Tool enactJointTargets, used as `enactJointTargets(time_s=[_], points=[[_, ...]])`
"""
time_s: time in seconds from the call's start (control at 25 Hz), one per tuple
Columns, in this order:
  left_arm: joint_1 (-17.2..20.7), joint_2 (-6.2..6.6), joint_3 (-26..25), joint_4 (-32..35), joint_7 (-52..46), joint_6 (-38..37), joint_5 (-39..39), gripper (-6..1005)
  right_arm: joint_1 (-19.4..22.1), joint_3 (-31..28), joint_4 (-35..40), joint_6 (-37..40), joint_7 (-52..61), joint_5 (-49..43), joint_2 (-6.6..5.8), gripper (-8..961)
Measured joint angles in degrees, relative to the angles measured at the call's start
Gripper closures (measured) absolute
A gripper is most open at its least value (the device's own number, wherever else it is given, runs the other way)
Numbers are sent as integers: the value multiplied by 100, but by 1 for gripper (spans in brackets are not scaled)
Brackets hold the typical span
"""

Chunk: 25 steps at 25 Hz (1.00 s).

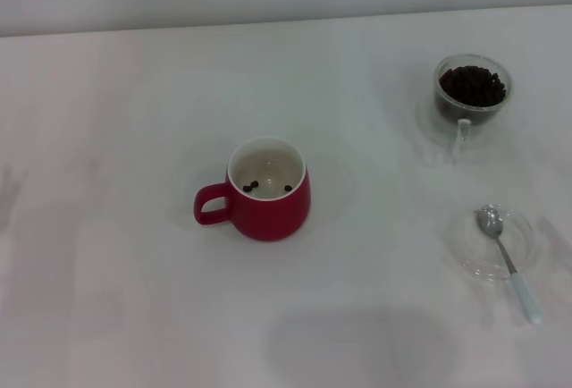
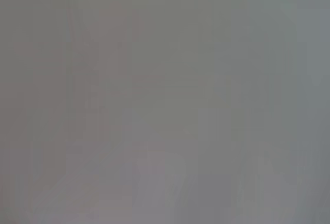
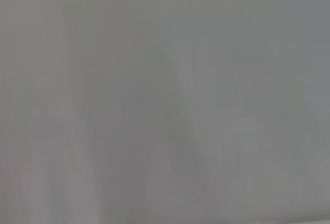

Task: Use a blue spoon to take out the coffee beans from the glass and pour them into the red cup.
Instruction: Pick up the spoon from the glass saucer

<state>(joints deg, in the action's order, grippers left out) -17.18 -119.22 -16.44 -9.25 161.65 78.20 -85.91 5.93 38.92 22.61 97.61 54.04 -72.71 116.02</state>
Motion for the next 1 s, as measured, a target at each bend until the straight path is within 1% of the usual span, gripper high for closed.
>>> enactJointTargets(time_s=[0.08, 0.12, 0.16, 0.24, 0.36, 0.44, 0.56, 0.64, 0.72, 1.0], points=[[-77, 1, -26, -5, -3, -7, -222, 119, 71, -83, -507, 224, -453, 74, -6, 171], [-106, -4, -44, -18, -9, -7, -345, 120, 135, -167, -1072, 441, -1072, 85, -4, 176], [-127, -8, -60, -27, -14, -7, -448, 120, 135, -167, -1072, 441, -1072, 85, -4, 180], [-143, -13, -69, -36, -15, -9, -539, 120, 180, -245, -1686, 626, -1733, 88, -9, 189], [-182, -10, -71, -31, -30, -57, -660, 119, 197, -397, -2488, 834, -2925, 92, -20, 192], [-201, -7, -71, -22, -32, -115, -662, 119, 196, -511, -2934, 968, -3845, 102, -20, 192], [-200, -4, -70, -16, -34, -180, -665, 120, 203, -644, -3494, 1342, -4836, 115, -33, 191], [-190, -6, -69, -12, -35, -230, -667, 120, 231, -587, -3719, 1544, -5138, 107, -76, 191], [-173, -7, -69, -36, -36, -292, -668, 120, 286, -386, -3756, 1578, -5178, 100, -104, 190], [-155, -15, -58, -58, -38, -319, -649, 120, 431, 224, -3973, 1448, -5160, 114, -100, 192]])
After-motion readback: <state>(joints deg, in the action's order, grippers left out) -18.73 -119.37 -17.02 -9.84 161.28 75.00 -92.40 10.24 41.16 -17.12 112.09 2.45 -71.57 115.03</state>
